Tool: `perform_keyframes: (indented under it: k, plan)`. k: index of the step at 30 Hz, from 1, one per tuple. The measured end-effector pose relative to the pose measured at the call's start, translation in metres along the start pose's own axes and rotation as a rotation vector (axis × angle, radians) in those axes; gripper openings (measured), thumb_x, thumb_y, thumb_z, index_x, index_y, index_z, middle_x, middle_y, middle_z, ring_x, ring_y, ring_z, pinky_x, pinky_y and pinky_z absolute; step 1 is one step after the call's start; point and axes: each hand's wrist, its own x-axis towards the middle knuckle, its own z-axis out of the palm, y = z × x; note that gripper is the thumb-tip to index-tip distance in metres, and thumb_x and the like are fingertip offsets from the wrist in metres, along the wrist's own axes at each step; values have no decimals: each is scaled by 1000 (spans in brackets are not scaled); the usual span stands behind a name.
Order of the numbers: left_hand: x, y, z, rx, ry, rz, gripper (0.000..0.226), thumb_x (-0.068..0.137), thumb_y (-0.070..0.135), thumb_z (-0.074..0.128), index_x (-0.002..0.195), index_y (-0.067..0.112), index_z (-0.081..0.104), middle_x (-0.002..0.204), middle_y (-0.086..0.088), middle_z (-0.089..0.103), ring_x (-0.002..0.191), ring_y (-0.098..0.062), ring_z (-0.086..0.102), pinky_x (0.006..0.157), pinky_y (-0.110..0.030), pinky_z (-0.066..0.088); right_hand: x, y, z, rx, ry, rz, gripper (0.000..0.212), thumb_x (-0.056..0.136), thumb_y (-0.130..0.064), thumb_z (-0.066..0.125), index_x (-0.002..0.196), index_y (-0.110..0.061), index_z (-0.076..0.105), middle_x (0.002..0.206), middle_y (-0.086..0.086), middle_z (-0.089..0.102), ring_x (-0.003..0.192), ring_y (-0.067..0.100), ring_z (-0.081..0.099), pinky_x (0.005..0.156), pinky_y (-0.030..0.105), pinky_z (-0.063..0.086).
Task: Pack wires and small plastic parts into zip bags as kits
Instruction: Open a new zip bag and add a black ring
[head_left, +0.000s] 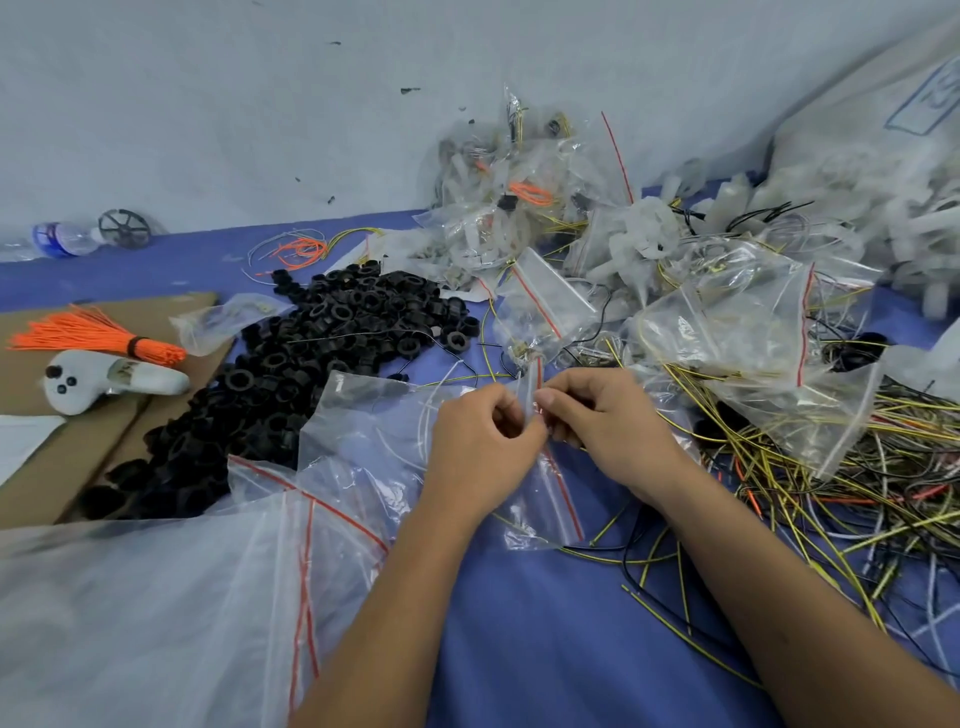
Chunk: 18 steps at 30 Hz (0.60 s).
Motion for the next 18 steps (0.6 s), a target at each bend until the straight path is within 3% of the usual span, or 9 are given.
perform_keyframes:
  k: [5,9,13,16,18]
  plan:
    - [5,-9,-8,-118,-17,-55,28,94,16,64,67,9,61,60,-6,58,57,-15,49,61,-42,47,-1,-2,-1,-58,-56,-4,18,99,-1,57,85,-1,69,66,4,64,55,9,54,51,19,44]
    - [7,-10,-8,-74,60,-30,36,98,15,62,62,11,55,57,-1,52,56,-11,44,60,-35,41,-2,-3,-1,-121,-137,-8,23,100,-12,60,82,-5,72,64,-4,67,57,7,58,54,16,44]
    - [7,-10,-7,-85,63,-25,31,98,17,63,68,10,61,64,-5,61,64,-24,57,64,-40,48,-4,-2,0,-109,-128,1,21,97,-7,63,79,-10,73,57,-11,65,53,1,54,55,10,41]
    - [4,-5,-7,-127,85,7,30,96,30,64,69,18,62,64,4,62,59,-9,54,60,-24,44,-2,-1,0,-28,-78,33,22,98,-7,61,80,-6,73,58,-7,62,52,2,51,52,10,38]
    - [1,0,-8,-99,68,55,33,90,48,65,71,22,61,65,8,62,58,-8,54,55,-18,40,-2,-1,-1,2,-60,58,22,99,-8,60,81,-4,72,57,-4,59,52,4,48,51,14,36]
